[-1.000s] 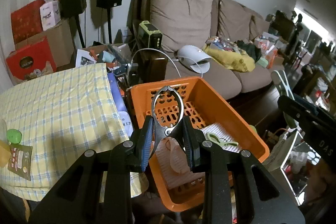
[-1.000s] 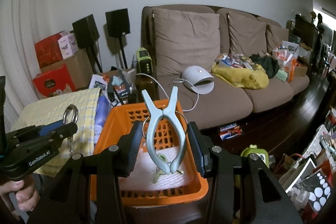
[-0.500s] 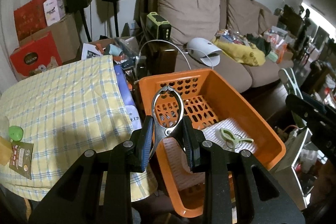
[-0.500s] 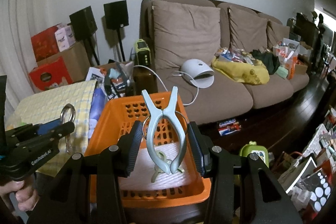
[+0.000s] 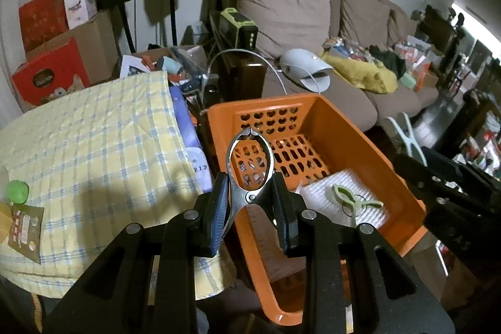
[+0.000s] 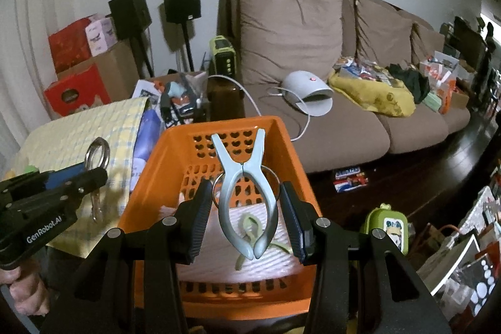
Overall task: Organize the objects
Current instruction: 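Lower both held clips further into the basket toward the white foam, then open the left gripper to drop the silver clip while the right releases the clothespin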
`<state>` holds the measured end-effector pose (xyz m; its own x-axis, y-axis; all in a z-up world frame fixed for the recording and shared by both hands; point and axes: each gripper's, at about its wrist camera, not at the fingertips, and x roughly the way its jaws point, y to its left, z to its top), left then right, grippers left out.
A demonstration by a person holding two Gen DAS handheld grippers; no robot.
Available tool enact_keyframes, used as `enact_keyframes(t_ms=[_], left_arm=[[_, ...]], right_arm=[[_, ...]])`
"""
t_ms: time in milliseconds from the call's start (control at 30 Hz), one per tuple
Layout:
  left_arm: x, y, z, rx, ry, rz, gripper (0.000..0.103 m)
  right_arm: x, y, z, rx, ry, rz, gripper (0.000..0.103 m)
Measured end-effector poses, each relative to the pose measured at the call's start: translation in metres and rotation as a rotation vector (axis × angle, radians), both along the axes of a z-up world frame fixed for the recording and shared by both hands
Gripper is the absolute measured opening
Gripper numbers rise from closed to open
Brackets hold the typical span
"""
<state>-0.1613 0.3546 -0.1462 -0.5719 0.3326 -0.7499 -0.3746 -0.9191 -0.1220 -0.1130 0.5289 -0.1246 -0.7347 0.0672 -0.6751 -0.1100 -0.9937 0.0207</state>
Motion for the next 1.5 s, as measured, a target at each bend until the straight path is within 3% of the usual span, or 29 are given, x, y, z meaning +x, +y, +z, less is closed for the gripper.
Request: enact_keyframes(t_ms=[267, 567, 800, 1167, 1500], left_arm=[[-0.001, 0.005, -0.022, 0.017, -0.061, -0.022, 0.025], [0.006, 0.017, -0.043, 0.010, -0.065, -0.018, 0.025], [0.010, 0.024, -0.051, -0.006, -0.070, -0.027, 0.025], [0.013, 0.030, -0.046, 0.035, -0.034, -0.066, 0.025], [0.014, 0.037, -0.059, 0.063, -0.042, -0.112, 0.025]], right_arm=[[-0.021, -0.016, -0.033, -0.007, -0.072, 0.041, 0.045], [-0.041, -0.016, -0.075, -0.049, -0.149, 0.066, 0.045], [-0.040, -0.006, -0.076, -0.059, -0.139, 0.032, 0.045], [-0.039, -0.004, -0.074, -0.062, -0.139, 0.022, 0.045], [-0.040, -0.003, -0.074, -0.027, -0.140, 0.003, 0.045]])
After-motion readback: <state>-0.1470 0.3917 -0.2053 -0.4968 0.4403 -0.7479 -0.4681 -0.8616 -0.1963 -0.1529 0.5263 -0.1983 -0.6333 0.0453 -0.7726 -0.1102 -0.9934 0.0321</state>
